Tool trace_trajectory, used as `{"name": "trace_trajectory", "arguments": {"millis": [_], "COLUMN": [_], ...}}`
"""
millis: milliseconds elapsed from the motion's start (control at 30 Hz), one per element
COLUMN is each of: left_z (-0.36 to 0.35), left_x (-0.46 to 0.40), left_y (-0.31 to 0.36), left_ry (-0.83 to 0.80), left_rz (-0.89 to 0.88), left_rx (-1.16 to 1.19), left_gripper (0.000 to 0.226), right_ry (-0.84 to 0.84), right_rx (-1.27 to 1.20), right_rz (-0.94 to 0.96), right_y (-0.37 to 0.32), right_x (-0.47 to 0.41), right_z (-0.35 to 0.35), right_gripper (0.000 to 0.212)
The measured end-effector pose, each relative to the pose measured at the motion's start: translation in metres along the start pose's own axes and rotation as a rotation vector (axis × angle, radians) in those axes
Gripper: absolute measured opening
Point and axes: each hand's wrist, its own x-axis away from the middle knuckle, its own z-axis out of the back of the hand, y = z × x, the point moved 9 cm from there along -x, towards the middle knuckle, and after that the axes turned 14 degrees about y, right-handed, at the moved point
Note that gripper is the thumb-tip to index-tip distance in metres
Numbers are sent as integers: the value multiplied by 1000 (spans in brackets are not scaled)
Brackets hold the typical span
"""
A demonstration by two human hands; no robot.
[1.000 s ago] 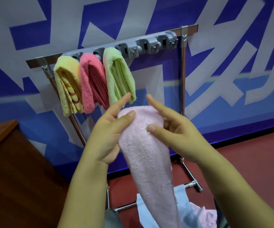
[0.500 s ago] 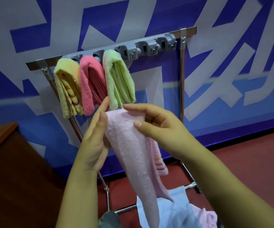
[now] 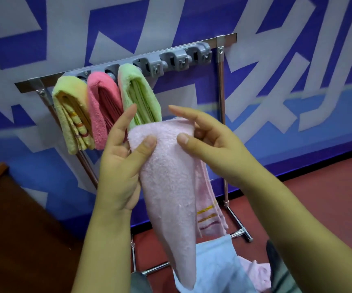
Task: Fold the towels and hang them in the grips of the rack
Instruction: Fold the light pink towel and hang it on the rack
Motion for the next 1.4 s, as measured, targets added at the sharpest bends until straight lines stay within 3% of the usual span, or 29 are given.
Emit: {"name": "trace_trajectory", "arguments": {"millis": [267,600,833,933,1000,1200,1400], "left_z": [5,16,14,10,7,2,4], "left_x": [-3,-4,-5,-5,-6,-6,-5], "left_y": [2,14,20,17,15,-2,-16], "left_ry": [17,54,36,2,-13,-81,-149], "left_rz": [-45,-249,-272,-220,-202,-59,57], "left_rx": [-222,-487,-418,-324,-282,-165,-101], "left_gripper": [52,33,30,30,30,41,45], "right_ry": [62,101,78,132,139,-205,-403], "right_rx": [128,315,456,636,727,525,758], "right_rz": [23,137,254,410,410,62,-60], "right_y": [9,6,-2,-10,-11,-9,-4], "right_x": [2,4,8,10,10,-2,-7], "right_z": [4,1,6,11,12,-4,-18], "right_gripper": [40,40,38,38,38,19,25]}}
